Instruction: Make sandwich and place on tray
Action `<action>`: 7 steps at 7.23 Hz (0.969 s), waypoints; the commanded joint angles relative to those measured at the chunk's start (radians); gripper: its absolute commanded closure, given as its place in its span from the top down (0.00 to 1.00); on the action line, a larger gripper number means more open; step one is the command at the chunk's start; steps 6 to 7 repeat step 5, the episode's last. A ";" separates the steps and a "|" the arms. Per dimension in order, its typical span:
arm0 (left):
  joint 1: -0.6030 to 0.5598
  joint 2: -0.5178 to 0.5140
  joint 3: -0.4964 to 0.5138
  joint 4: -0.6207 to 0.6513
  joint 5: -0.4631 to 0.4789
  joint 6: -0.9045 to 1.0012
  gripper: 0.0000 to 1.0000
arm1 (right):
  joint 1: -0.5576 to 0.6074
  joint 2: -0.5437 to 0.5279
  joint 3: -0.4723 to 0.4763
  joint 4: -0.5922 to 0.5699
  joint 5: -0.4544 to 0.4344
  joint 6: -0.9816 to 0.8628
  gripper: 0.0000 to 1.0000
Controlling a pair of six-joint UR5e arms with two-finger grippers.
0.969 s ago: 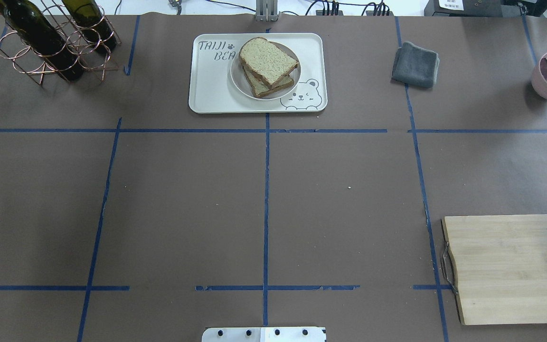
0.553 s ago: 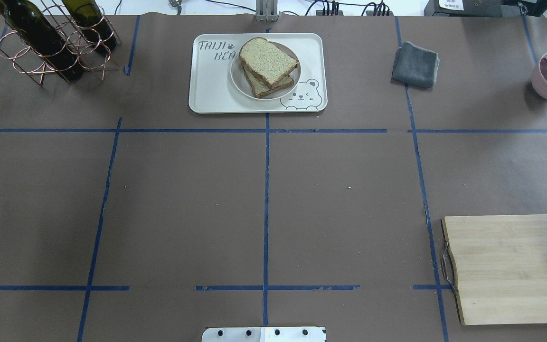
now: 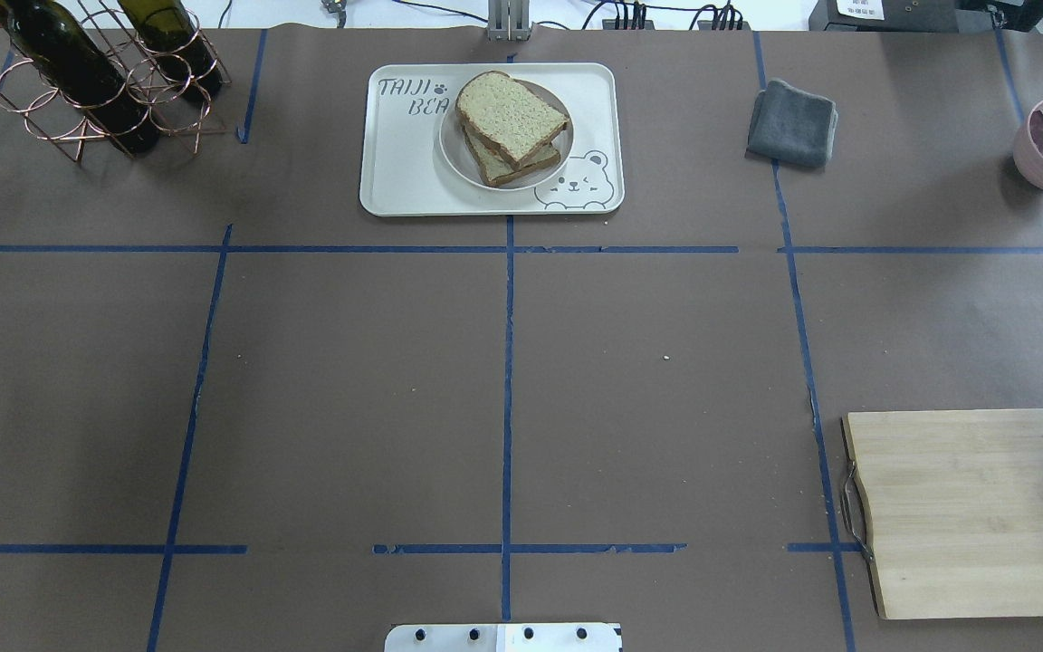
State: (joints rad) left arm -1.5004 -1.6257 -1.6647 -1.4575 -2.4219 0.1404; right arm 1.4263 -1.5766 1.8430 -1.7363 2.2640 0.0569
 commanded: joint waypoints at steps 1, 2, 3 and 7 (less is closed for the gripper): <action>0.000 -0.003 0.006 0.000 -0.002 -0.001 1.00 | -0.014 0.001 -0.001 0.001 0.000 0.001 1.00; -0.001 0.001 0.006 0.000 -0.002 -0.001 1.00 | -0.014 0.000 0.013 0.001 0.002 0.001 1.00; 0.000 0.001 0.005 0.000 -0.002 0.001 1.00 | -0.014 -0.011 -0.004 0.000 0.002 -0.008 1.00; 0.000 -0.011 0.006 -0.001 0.001 0.005 1.00 | 0.000 -0.032 0.007 0.000 0.049 -0.014 1.00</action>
